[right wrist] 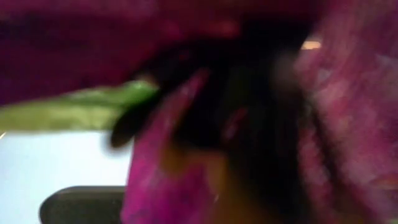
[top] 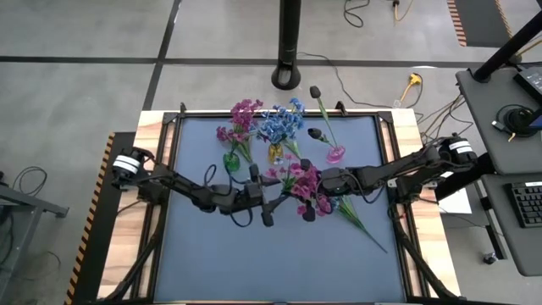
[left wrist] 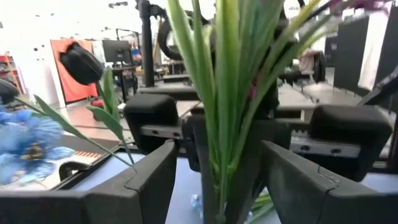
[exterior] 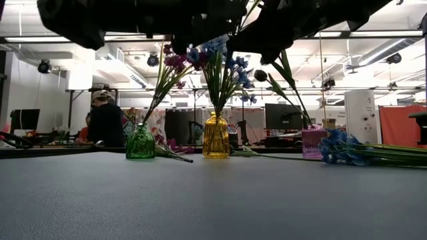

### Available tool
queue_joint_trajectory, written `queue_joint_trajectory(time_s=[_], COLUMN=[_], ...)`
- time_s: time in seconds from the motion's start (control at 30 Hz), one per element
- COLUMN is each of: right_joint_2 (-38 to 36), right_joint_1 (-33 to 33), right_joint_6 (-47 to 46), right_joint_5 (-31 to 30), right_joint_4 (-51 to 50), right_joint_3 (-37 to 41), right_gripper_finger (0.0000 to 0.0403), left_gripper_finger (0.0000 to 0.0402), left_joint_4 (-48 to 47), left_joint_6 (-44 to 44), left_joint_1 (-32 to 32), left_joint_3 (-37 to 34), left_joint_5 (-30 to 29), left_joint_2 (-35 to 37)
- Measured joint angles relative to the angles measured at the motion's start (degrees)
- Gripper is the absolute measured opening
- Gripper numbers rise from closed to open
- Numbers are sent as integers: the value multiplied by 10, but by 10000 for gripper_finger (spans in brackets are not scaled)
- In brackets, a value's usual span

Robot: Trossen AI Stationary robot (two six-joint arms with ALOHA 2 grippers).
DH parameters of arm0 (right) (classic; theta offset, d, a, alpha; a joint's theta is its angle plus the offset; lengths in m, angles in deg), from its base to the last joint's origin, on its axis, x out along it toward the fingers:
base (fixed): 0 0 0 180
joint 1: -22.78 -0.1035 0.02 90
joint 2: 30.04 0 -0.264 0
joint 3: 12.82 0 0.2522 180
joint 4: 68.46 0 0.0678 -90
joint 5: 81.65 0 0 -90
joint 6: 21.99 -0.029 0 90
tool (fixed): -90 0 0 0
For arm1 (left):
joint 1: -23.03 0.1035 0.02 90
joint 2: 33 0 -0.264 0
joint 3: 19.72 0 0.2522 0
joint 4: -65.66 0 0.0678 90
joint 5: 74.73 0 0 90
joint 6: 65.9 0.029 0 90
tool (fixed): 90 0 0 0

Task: Sort flowers into vase by color
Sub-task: Put the right purple flowers into the green flower vase

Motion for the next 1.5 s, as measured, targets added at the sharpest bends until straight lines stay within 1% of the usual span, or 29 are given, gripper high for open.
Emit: queue_joint_trajectory(time_s=[0.17,0.27,0.37,0.6,0.7,0.77,0.87,1.03,1.13,1.2,1.23,1.33,1.5], right_joint_2=[0,0,0,0,0,-1,-1,-4,-17,-31,-39,-62,-98], right_joint_1=[0,0,0,-1,-1,-1,-1,-1,-1,-1,-1,-1,-1], right_joint_6=[0,0,-4,-4,-5,-13,-20,-20,-20,-20,-21,-30,-35], right_joint_5=[0,0,0,2,2,2,2,2,2,2,2,2,2], right_joint_4=[0,1,3,0,-1,-1,-1,-3,-6,-11,-16,-28,-72], right_joint_3=[0,0,0,0,0,0,0,0,1,1,1,1,1], right_gripper_finger=[13,13,13,13,16,29,65,133,162,176,182,196,208], left_gripper_finger=[200,181,148,54,25,12,6,10,10,10,10,11,11], left_joint_4=[-46,-53,-58,-64,-65,-65,-68,-69,-84,-115,-131,-157,-159], left_joint_6=[2,5,5,1,1,1,0,-1,4,5,5,-1,-3], left_joint_1=[-1,0,0,0,0,0,0,-6,-16,-23,-26,-38,-69], left_joint_3=[22,29,27,27,27,27,26,26,26,24,22,11,-25], left_joint_5=[3,3,1,-15,-15,-16,-17,-20,-58,-89,-94,-105,-110], left_joint_2=[0,0,0,0,0,0,0,6,22,41,52,93,170])
